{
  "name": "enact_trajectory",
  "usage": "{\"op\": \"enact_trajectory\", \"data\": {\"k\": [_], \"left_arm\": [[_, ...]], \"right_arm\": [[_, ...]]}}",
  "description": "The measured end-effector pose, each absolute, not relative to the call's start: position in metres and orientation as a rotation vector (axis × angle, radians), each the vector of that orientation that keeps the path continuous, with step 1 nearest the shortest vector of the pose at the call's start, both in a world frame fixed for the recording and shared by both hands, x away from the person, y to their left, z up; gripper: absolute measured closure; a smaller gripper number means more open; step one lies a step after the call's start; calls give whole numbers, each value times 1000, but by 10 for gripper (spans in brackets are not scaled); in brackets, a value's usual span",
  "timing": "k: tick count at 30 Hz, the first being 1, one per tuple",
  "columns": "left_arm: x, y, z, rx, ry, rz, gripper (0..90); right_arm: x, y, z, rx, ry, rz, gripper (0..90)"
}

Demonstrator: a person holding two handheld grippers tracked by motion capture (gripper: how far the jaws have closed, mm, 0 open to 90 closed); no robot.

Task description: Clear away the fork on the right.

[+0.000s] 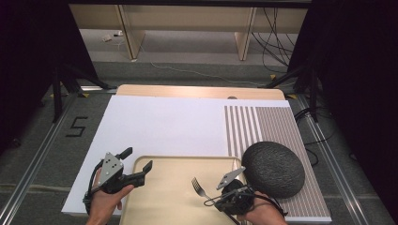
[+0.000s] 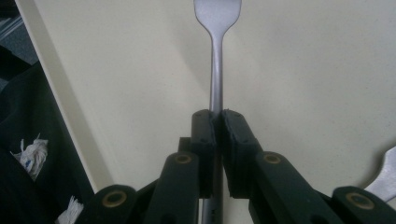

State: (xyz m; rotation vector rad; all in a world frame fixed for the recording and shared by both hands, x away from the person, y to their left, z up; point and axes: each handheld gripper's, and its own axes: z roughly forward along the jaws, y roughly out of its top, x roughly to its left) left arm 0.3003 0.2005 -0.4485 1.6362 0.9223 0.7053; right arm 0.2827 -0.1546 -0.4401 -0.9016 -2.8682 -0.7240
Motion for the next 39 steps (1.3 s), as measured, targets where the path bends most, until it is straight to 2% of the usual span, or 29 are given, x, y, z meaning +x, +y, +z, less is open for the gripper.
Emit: {"op": "enact_trajectory", "data": {"k": [25, 32, 36, 39], "left_arm": [[300, 200, -449, 1637, 921, 704, 167], [300, 200, -448, 1635, 921, 706, 167], [300, 201, -448, 1636, 920, 708, 168], [300, 201, -448, 1636, 920, 708, 167]], "right_arm": [[286, -146, -460, -943, -2863, -579, 824], [287, -146, -454, -936, -2871, -676, 567], [285, -144, -447, -898, -2879, -821, 528], [280, -140, -445, -850, -2885, -881, 575]]}}
